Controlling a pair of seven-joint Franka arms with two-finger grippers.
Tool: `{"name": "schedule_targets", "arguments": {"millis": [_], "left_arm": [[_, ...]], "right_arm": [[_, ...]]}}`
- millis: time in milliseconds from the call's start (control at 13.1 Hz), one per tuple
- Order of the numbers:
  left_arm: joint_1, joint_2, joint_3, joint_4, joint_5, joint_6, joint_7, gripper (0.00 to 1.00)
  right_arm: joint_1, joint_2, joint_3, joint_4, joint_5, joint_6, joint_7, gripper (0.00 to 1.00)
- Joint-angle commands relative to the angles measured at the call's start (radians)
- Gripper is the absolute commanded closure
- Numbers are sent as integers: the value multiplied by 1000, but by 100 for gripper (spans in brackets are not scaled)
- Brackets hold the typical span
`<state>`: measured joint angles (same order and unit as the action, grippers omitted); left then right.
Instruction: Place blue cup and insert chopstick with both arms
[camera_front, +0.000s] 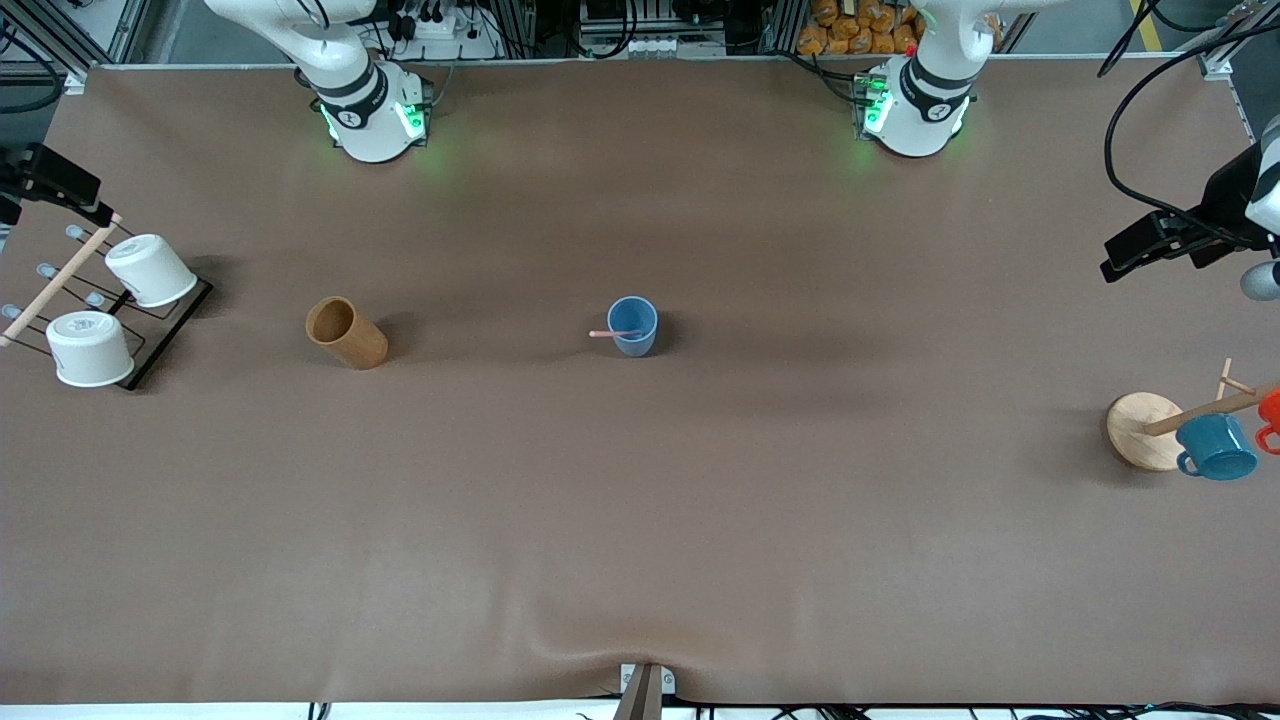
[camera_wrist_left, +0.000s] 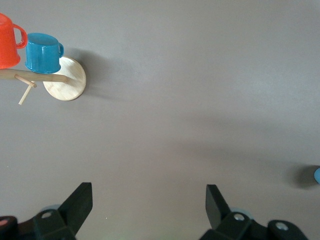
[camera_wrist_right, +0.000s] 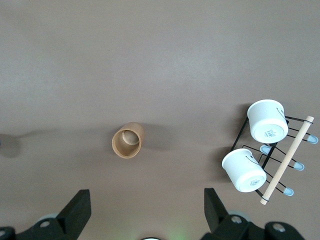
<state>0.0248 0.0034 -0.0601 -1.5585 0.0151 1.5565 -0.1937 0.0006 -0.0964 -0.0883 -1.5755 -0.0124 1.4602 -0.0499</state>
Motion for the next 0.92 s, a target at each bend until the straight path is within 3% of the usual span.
{"name": "schedule_targets", "arguments": {"millis": [0,843], "left_arm": [[4,-17,-6,3,8,-13,23,0],[4,-39,-14,5,5,-36,25,0]], "right_arm": [[-27,32,13,37,-9,-8,12,0],[-31,67,12,61,14,-9,73,0]]}}
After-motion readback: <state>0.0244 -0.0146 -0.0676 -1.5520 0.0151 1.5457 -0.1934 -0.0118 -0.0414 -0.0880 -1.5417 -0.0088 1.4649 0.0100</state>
